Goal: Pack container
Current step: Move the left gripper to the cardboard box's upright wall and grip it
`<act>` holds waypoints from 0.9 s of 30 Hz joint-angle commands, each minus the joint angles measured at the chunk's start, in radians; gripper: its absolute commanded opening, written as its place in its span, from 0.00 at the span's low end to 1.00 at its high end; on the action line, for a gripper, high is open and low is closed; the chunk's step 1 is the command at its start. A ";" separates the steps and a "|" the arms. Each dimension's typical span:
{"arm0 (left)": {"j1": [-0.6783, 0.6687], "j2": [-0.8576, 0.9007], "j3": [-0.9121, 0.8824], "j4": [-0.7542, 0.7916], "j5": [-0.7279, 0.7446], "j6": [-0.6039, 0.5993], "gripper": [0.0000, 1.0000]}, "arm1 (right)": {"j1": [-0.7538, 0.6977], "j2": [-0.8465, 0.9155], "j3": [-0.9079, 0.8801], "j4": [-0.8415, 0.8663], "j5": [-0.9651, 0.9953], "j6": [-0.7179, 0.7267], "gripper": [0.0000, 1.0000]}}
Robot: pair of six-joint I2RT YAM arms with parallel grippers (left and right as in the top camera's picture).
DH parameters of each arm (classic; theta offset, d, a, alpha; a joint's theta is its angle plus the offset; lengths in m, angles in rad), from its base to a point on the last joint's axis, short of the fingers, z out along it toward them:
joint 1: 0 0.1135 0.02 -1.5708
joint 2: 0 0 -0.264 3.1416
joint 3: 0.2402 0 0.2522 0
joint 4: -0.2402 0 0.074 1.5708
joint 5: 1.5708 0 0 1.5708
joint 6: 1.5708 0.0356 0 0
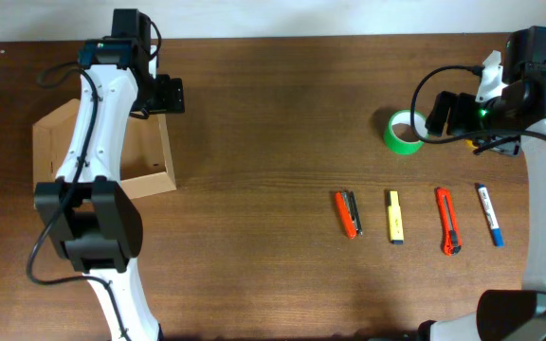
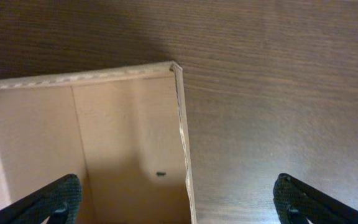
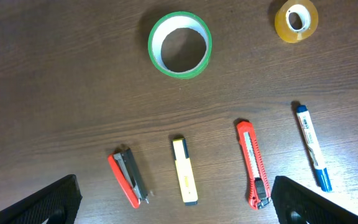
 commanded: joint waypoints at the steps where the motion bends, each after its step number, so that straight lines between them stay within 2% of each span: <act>1: 0.006 0.049 0.016 0.004 0.040 -0.042 0.97 | -0.002 -0.002 0.013 0.001 0.017 0.004 0.99; 5: 0.005 0.092 0.011 0.014 0.099 -0.068 0.95 | -0.002 -0.002 0.013 0.004 0.017 0.004 0.99; 8: 0.006 0.126 0.008 0.015 0.156 -0.095 0.80 | -0.002 -0.002 0.013 0.005 0.024 0.004 0.99; 11: 0.003 0.148 0.005 0.014 0.156 -0.109 0.77 | -0.003 -0.002 0.013 0.008 0.024 0.004 0.99; 12: 0.003 0.148 0.005 0.015 0.157 -0.109 0.72 | -0.003 -0.002 0.013 0.008 0.024 0.004 0.99; 13: 0.003 0.149 0.005 0.018 0.156 -0.109 0.59 | -0.003 -0.002 0.013 0.009 0.024 0.004 0.99; 16: 0.004 0.154 0.005 0.019 0.156 -0.121 0.32 | -0.003 -0.002 0.013 0.019 0.024 0.004 0.99; 20: 0.004 0.159 0.005 0.016 0.152 -0.128 0.05 | -0.003 -0.002 0.013 0.026 0.024 0.004 0.99; 21: 0.004 0.159 0.005 0.015 0.144 -0.128 0.02 | -0.003 -0.002 0.013 0.026 0.024 0.004 0.99; 25: 0.001 0.159 0.005 0.013 0.142 -0.121 0.02 | -0.003 -0.002 0.013 0.026 0.024 0.004 0.99; 27: 0.001 0.158 0.006 -0.004 0.144 -0.064 0.02 | -0.003 -0.002 0.013 0.026 0.024 0.004 0.99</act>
